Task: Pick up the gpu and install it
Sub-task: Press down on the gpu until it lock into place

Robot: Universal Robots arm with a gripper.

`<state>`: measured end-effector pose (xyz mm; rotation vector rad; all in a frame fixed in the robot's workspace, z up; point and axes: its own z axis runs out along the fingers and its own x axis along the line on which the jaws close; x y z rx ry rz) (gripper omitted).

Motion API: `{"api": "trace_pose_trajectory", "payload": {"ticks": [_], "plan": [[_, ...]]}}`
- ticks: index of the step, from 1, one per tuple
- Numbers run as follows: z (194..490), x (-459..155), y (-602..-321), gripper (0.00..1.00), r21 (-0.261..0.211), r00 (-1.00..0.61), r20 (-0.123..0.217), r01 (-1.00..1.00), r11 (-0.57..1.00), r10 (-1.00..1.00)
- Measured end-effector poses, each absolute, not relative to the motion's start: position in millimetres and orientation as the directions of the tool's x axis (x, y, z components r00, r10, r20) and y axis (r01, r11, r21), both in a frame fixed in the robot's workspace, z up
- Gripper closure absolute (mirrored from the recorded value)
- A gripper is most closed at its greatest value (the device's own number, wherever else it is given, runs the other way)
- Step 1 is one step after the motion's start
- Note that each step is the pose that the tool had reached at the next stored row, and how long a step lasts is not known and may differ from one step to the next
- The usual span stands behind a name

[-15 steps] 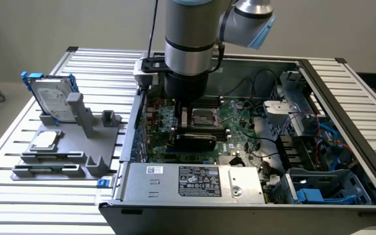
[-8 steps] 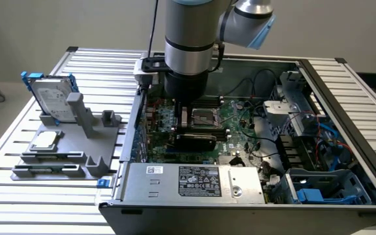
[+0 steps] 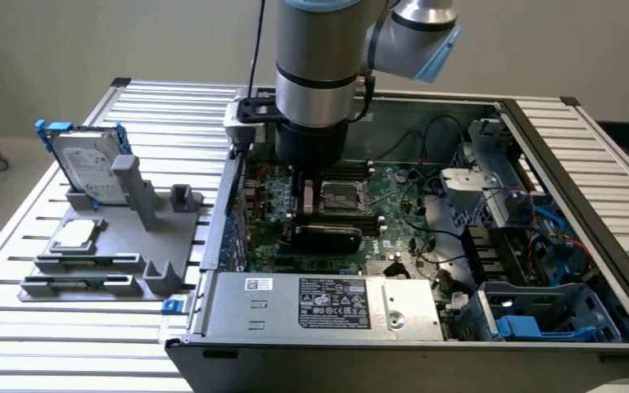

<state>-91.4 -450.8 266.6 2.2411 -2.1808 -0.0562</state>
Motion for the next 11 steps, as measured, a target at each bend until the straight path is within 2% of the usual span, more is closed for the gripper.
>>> {"api": "trace_pose_trajectory", "payload": {"ticks": [11], "plan": [[263.9, -91.4, -450.8, 0.89, 0.036, 0.027, -0.016, -0.999, -0.028, -1.000]]}}
